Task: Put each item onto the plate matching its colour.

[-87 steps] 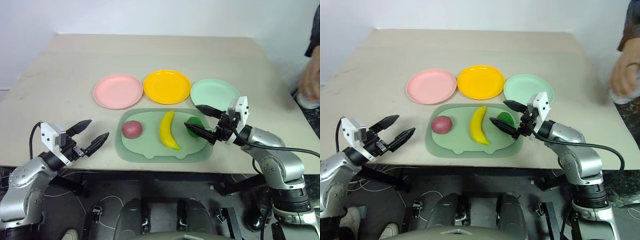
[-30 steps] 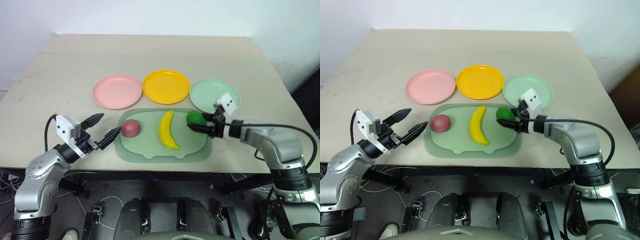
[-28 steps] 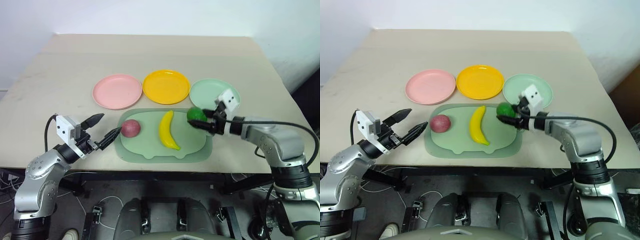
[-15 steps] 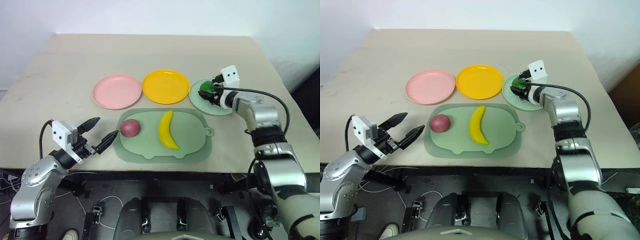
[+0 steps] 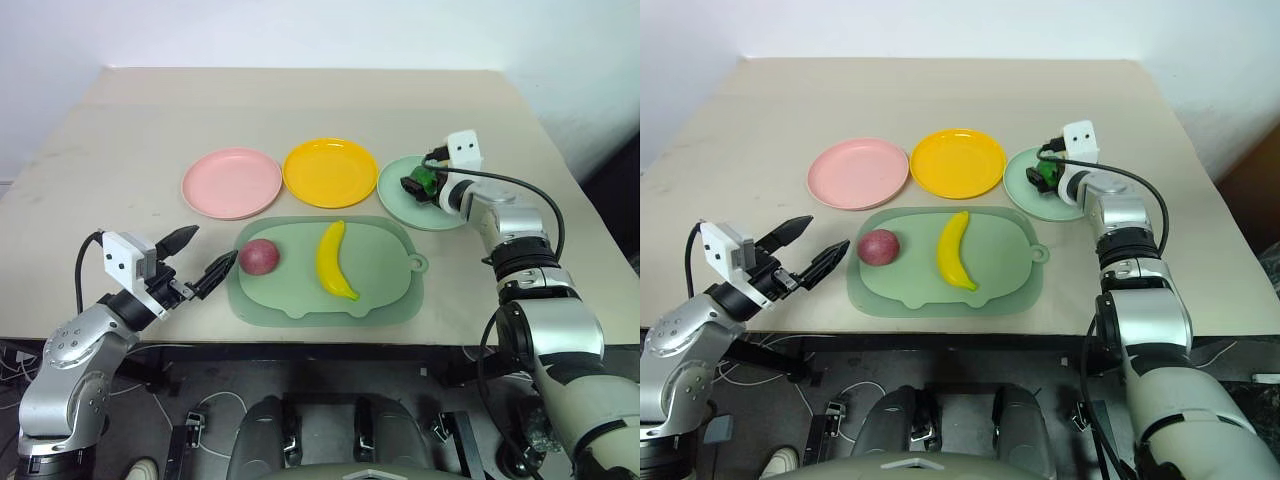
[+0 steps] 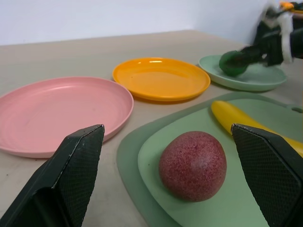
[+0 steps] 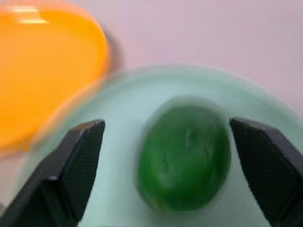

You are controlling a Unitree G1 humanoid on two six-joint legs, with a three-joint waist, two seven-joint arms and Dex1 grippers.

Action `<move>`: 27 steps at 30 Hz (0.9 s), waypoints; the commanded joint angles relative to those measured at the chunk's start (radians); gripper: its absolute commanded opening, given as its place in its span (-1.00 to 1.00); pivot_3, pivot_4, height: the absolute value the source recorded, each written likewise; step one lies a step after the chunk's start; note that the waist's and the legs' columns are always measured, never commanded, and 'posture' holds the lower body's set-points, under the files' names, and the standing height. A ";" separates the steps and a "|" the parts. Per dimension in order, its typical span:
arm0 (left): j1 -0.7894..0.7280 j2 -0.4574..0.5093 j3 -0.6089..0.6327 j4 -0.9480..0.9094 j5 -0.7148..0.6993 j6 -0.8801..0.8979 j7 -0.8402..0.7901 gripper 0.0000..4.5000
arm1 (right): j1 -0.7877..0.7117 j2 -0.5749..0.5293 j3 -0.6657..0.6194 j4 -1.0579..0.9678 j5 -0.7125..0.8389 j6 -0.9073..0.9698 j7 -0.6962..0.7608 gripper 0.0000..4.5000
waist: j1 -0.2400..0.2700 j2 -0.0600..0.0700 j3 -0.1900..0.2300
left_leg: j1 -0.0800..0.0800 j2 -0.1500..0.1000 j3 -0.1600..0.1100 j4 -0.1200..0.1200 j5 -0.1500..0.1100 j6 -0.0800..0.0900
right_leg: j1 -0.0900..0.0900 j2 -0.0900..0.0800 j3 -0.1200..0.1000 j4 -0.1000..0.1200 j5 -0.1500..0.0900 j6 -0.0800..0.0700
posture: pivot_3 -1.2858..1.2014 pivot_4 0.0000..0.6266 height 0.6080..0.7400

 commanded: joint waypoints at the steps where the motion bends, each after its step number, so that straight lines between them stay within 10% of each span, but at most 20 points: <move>1: -0.016 0.012 0.019 -0.040 -0.019 0.002 0.000 1.00 | 0.059 0.009 -0.017 -0.289 0.069 0.133 0.027 0.99 | 0.001 0.000 0.000 | 0.000 0.000 0.000 0.000 0.000 0.000 | 0.000 0.000 0.000 0.000 0.000 0.000 | 0.03 -0.52 0.32; 10: -0.050 0.027 0.016 -0.001 -0.019 0.007 -0.027 1.00 | 0.287 0.138 -0.046 -0.903 0.372 0.710 -0.014 0.99 | 0.004 0.000 0.000 | 0.000 0.001 -0.002 0.000 0.000 0.000 | 0.000 0.000 0.000 0.000 0.000 0.000 | 0.03 -0.52 0.32; 27: -0.036 0.016 0.016 0.063 0.000 -0.040 -0.091 1.00 | 0.359 0.393 -0.072 -1.019 0.338 1.109 -0.292 0.99 | 0.003 -0.001 0.000 | 0.000 0.000 -0.001 -0.001 0.000 -0.001 | 0.000 0.000 -0.001 -0.001 0.000 -0.001 | 0.03 -0.52 0.32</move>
